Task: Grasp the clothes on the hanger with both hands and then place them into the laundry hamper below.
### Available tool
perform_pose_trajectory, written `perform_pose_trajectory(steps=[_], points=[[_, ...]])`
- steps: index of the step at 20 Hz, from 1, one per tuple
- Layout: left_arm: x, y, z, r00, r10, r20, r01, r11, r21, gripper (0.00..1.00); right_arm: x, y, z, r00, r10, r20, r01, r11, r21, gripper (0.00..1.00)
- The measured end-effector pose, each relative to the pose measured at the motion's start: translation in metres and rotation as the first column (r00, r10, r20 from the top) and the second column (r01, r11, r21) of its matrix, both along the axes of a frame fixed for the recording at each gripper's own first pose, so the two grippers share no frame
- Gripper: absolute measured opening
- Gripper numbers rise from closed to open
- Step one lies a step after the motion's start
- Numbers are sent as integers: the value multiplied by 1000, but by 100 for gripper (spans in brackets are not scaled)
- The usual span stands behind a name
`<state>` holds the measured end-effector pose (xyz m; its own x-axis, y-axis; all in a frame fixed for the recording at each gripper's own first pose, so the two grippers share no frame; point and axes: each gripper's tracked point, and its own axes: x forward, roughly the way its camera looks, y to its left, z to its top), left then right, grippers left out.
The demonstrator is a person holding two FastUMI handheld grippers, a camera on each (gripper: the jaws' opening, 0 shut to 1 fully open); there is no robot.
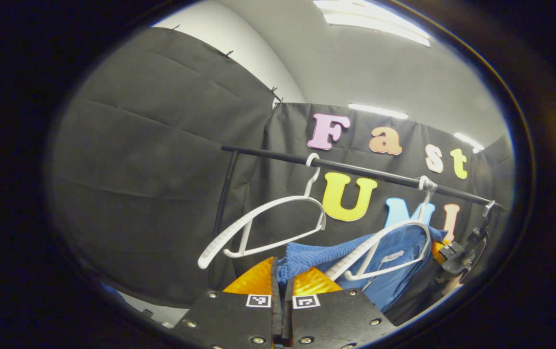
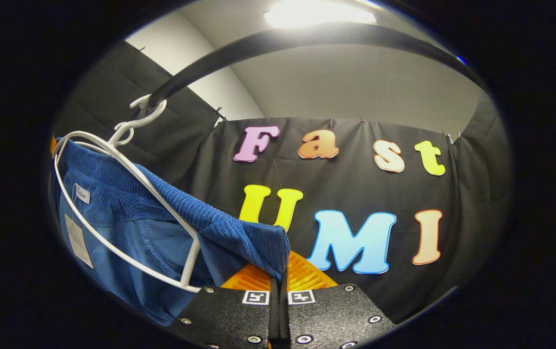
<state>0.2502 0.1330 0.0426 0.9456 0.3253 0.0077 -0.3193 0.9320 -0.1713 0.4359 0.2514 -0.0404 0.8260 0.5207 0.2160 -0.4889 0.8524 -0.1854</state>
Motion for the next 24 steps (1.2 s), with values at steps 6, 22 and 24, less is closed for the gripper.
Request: perform_pose_trajectory(steps=[6, 22, 24], points=[[-4, -2, -20, 999, -47, 9, 47, 998, -38, 1, 2, 0, -7, 1000, 2, -9, -3, 1000, -22, 0], [32, -62, -72, 993, -91, -79, 83, 991, -105, 1, 24, -10, -26, 984, -163, -70, 160, 986, -35, 0], [36, -69, -78, 990, -99, -101, 90, 992, -86, 7, 20, -16, -29, 983, -164, -78, 160, 986, -55, 0]])
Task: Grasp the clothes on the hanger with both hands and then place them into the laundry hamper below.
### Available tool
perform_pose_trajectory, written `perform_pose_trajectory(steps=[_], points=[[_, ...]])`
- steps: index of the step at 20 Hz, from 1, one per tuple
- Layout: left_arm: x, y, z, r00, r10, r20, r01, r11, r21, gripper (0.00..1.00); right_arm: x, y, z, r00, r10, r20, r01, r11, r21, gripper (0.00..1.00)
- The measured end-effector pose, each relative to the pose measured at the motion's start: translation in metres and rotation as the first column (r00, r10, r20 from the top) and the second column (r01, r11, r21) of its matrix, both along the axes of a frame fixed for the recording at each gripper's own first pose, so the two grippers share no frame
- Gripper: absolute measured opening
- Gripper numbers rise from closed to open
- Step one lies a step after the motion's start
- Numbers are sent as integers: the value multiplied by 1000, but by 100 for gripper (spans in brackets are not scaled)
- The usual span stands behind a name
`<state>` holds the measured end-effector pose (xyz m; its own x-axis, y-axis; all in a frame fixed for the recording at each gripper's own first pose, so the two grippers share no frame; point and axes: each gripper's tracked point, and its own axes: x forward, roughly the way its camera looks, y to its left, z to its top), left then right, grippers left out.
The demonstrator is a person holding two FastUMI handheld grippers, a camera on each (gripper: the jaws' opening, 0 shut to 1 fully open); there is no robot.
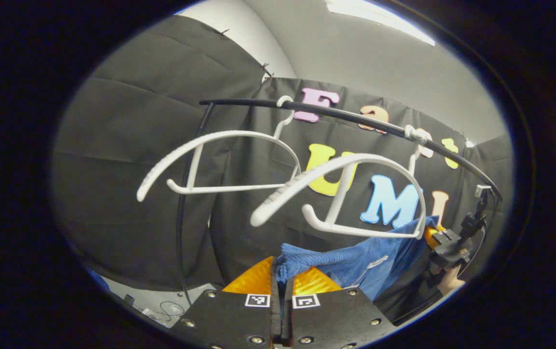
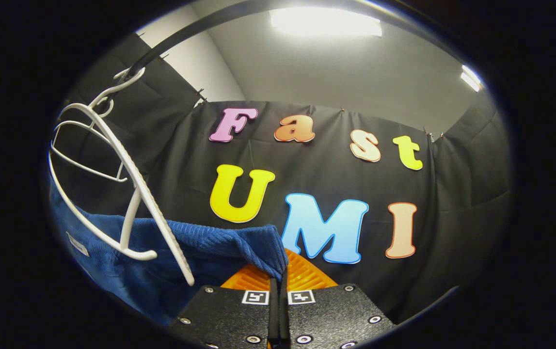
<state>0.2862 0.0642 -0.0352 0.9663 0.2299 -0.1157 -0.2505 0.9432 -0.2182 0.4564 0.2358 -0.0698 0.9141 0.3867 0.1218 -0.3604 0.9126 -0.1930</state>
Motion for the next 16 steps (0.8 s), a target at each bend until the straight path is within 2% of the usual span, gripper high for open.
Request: perform_pose_trajectory(steps=[3, 4, 5, 6, 7, 8, 9, 10, 13, 14, 15, 16], points=[[-6, -5, -11, 1000, -1, -22, 1, 1000, 1, 7, -6, -9, -14, 1000, -6, -17, 6, 1000, -6, 0], [-8, -7, -14, 1000, -1, -26, 1, 1000, -1, 2, -13, -13, -19, 1000, -9, -27, 9, 1000, -8, 0], [-9, -11, -17, 999, -14, -29, 14, 1000, -1, 2, -20, -16, -23, 999, -11, -40, 11, 1000, -7, 0], [-12, -13, -18, 999, -21, -33, 21, 1000, 6, 7, -25, -19, -29, 998, -11, -55, 11, 1000, -7, 0], [-14, -14, -21, 999, -24, -36, 24, 1000, 15, 2, -25, -19, -34, 997, -9, -72, 8, 1000, -9, 0], [-19, -15, -22, 999, -24, -42, 24, 999, 21, 2, -28, -20, -38, 996, -7, -90, 6, 1000, -13, 0], [-25, -16, -24, 999, -22, -48, 23, 1000, 19, 2, -34, -23, -46, 994, -4, -107, 3, 1000, -15, 0], [-31, -18, -25, 998, -22, -52, 22, 1000, 7, 7, -39, -26, -50, 992, -1, -127, -1, 1000, -18, 0], [-51, -23, -26, 998, -23, -55, 23, 1000, -5, 7, -65, -33, -54, 987, 14, -162, -14, 1000, 5, 0], [-61, -24, -25, 998, -28, -62, 28, 1000, 0, 2, -75, -36, -56, 985, 18, -170, -18, 1000, 0, 0], [-73, -23, -25, 997, -27, -68, 28, 1000, 10, 7, -84, -37, -57, 984, 25, -177, -26, 1000, -4, 0], [-85, -23, -23, 997, -24, -72, 25, 1000, 18, 2, -92, -38, -57, 982, 32, -184, -34, 999, -7, 0]])
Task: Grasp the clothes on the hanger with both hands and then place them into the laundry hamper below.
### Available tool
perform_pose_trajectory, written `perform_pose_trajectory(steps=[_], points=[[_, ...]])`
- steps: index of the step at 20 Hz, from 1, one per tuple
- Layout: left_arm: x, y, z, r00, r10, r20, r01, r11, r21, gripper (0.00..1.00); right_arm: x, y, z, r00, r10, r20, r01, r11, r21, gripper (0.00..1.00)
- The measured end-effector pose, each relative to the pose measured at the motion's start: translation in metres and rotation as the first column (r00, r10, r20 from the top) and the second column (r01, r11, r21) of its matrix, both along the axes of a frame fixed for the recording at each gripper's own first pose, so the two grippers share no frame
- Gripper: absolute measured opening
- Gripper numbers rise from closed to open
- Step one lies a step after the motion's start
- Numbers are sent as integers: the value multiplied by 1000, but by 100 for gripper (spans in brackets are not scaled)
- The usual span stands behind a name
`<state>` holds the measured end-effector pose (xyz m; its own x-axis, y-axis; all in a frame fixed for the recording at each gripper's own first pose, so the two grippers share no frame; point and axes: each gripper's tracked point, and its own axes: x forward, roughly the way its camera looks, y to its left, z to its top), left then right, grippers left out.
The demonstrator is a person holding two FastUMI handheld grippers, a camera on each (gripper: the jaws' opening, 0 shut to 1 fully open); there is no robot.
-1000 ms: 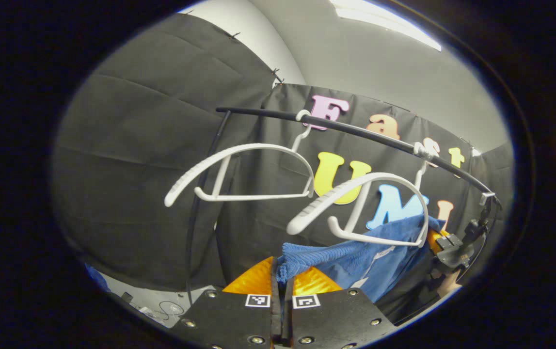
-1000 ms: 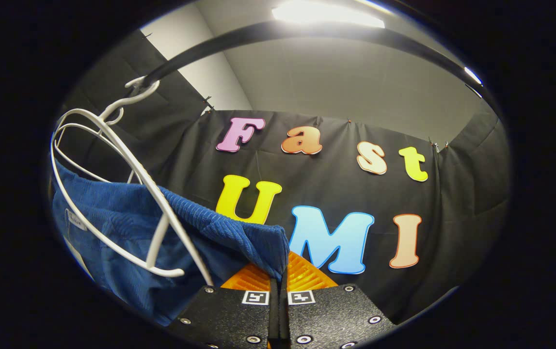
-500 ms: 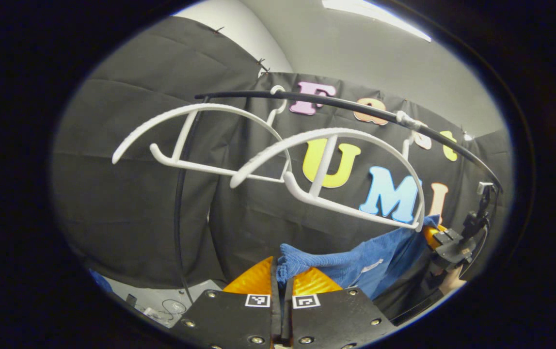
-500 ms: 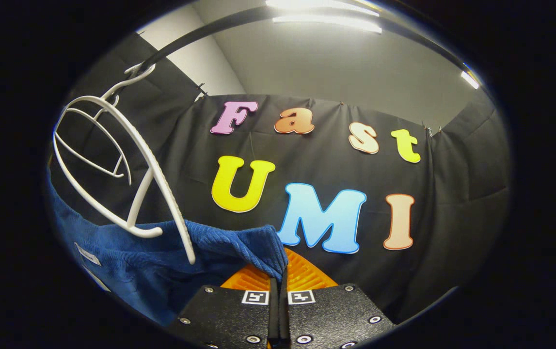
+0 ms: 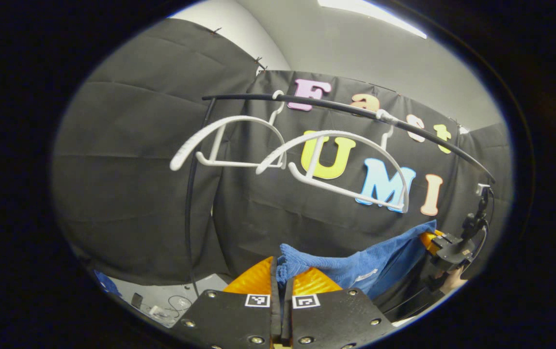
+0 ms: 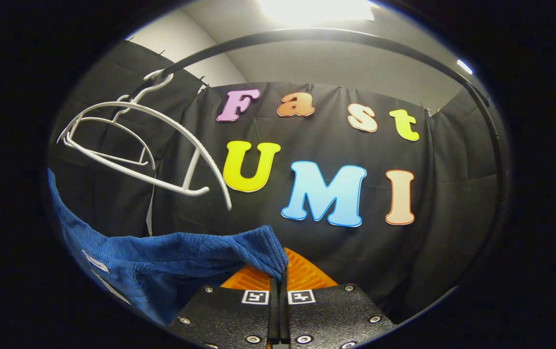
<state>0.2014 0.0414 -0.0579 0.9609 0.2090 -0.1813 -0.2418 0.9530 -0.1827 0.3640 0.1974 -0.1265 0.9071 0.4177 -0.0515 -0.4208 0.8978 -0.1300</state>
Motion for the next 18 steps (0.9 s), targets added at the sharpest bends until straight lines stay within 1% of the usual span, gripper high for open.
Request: perform_pose_trajectory(steps=[4, 6, 7, 9, 10, 12, 13, 14, 15, 17, 18], points=[[-42, 6, 6, 1000, 13, -13, -13, 1000, -4, 1, -33, -7, -3, 999, 27, -41, -27, 1000, 5, 0], [-60, 7, 3, 1000, 23, -20, -24, 1000, -15, 2, -58, -10, -6, 995, 38, -96, -33, 998, 60, 0], [-66, 8, -1, 999, 31, -29, -31, 999, -12, 7, -72, -8, -12, 990, 52, -132, -40, 995, 89, 0], [-78, 3, -10, 998, 19, -58, -19, 1000, 8, 7, -95, -10, -25, 982, 54, -181, -41, 996, 75, 0], [-85, 1, -15, 997, 7, -76, -5, 1000, 23, 2, -106, -10, -33, 976, 58, -209, -47, 997, 59, 0], [-98, -3, -22, 994, -16, -111, 22, 999, 49, 2, -130, 0, -46, 960, 76, -268, -66, 997, 47, 0], [-105, -7, -26, 992, -34, -124, 41, 998, 52, 7, -145, 5, -53, 950, 86, -301, -76, 996, 43, 0], [-111, -11, -28, 989, -58, -135, 67, 996, 57, 7, -160, 13, -56, 941, 101, -324, -92, 995, 42, 0], [-114, -12, -30, 986, -87, -145, 98, 993, 70, 2, -177, 20, -56, 935, 103, -339, -97, 995, 35, 0], [-122, -19, -32, 974, -160, -160, 177, 980, 96, 2, -207, 30, -49, 931, 94, -352, -85, 996, 41, 0], [-125, -24, -33, 964, -207, -165, 224, 970, 94, 2, -220, 33, -44, 929, 80, -362, -68, 997, 46, 0]])
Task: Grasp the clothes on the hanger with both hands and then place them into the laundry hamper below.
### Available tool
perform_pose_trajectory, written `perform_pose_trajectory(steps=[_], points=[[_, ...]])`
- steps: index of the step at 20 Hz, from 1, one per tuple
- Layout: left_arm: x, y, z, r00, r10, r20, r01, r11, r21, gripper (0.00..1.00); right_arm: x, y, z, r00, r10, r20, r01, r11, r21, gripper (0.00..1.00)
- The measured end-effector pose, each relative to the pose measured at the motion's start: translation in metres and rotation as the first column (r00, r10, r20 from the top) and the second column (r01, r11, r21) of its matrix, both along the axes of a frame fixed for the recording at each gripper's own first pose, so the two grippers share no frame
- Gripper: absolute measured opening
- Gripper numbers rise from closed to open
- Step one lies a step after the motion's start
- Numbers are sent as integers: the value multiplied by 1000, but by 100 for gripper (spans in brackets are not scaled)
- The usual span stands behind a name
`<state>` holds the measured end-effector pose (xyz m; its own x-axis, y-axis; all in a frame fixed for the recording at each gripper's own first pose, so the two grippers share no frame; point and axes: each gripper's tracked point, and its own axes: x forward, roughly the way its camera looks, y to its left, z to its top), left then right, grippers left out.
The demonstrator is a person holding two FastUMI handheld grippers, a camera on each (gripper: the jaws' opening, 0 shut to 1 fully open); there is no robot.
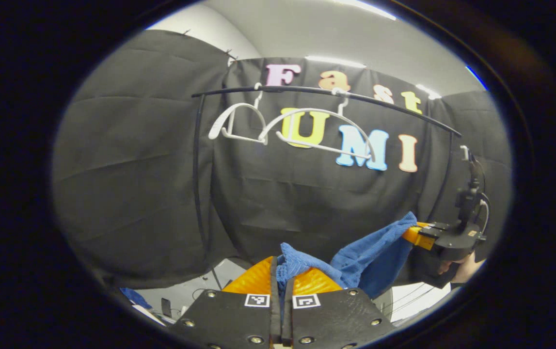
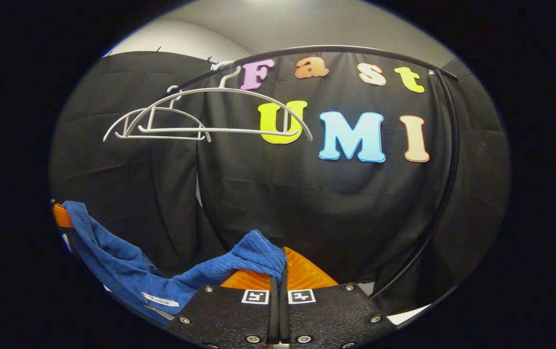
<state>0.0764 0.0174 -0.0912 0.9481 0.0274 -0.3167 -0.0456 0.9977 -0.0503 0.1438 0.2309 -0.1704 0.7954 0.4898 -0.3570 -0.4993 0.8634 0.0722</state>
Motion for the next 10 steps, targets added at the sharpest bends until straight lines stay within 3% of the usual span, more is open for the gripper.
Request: perform_pose_trajectory(steps=[4, 5, 6, 7, 10], points=[[-18, -13, 2, 989, -146, -12, 146, 989, -21, 2, -48, 13, 14, 999, -47, -16, 47, 999, -11, 0], [-19, -15, -3, 984, -176, -15, 176, 984, -5, 7, -64, 15, 15, 998, -56, -24, 55, 998, -26, 0], [-20, -19, -8, 979, -205, -16, 205, 979, 5, 2, -77, 16, 18, 997, -69, -32, 69, 997, -27, 0], [-22, -22, -16, 972, -232, -21, 232, 973, 0, 7, -94, 15, 22, 996, -86, -37, 85, 996, -21, 0], [-34, -30, -27, 954, -298, -36, 295, 954, -53, 2, -136, 7, 19, 988, -145, -55, 143, 989, -41, 0]])
